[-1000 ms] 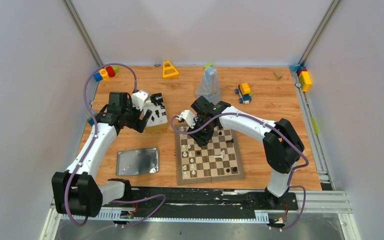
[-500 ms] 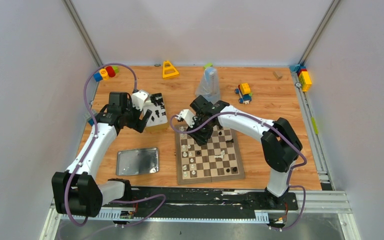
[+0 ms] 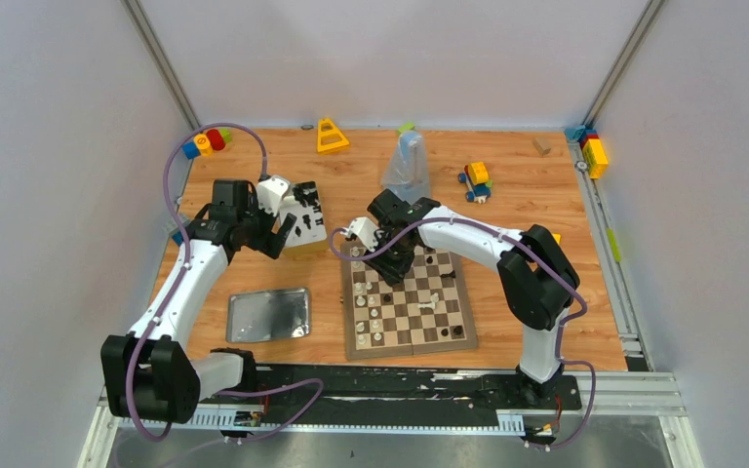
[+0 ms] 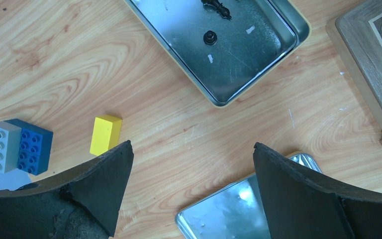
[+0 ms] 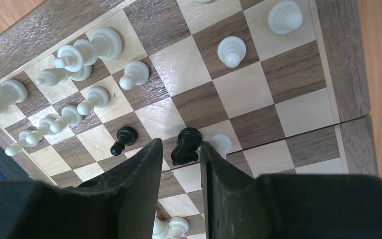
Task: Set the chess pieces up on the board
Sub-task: Pick up the chess piece from the chessboard.
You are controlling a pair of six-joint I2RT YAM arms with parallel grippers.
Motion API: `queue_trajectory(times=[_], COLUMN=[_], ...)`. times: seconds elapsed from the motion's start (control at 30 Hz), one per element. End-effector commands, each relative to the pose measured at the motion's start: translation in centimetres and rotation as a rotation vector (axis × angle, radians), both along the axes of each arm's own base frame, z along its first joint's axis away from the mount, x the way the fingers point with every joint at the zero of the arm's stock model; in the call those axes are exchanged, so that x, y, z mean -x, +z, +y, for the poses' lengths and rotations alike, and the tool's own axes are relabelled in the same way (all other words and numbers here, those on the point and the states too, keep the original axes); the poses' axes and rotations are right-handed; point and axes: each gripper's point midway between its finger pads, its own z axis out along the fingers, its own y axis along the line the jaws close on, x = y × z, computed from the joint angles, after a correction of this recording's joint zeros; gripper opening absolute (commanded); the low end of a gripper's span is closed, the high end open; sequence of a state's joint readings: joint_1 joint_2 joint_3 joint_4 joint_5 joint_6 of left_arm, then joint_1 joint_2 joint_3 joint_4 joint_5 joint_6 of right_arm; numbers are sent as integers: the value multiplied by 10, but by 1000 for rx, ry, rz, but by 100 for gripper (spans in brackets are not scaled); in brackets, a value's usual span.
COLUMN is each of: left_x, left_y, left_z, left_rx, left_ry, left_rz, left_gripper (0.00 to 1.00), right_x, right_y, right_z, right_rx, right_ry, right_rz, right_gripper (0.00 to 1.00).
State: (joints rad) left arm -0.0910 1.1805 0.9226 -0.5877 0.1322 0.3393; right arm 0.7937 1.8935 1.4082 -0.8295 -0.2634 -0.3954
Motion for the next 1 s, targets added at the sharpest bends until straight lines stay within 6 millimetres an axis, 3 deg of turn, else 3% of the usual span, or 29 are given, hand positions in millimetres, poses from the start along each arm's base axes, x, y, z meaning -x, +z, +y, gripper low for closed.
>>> queue_trajectory(times=[0.0, 0.43, 0.67, 0.97], left_x=[-3, -3, -3, -3], left_y=[7, 7, 7, 7], left_z=[1, 1, 1, 1], left_rx=[8, 7, 8, 8], left_ry=[5, 5, 5, 4], left_rz=[-29, -28, -27, -26], left_gripper=[98, 98, 98, 98], right_x=[-11, -13, -11, -9], right_y=[13, 18, 15, 10], right_z=[13, 16, 12, 7], right_rx=[-40, -50, -34, -14], right_ry=[17, 18, 13, 11], right_rz=[-45, -45, -38, -33], right_gripper=[34, 21, 30, 27])
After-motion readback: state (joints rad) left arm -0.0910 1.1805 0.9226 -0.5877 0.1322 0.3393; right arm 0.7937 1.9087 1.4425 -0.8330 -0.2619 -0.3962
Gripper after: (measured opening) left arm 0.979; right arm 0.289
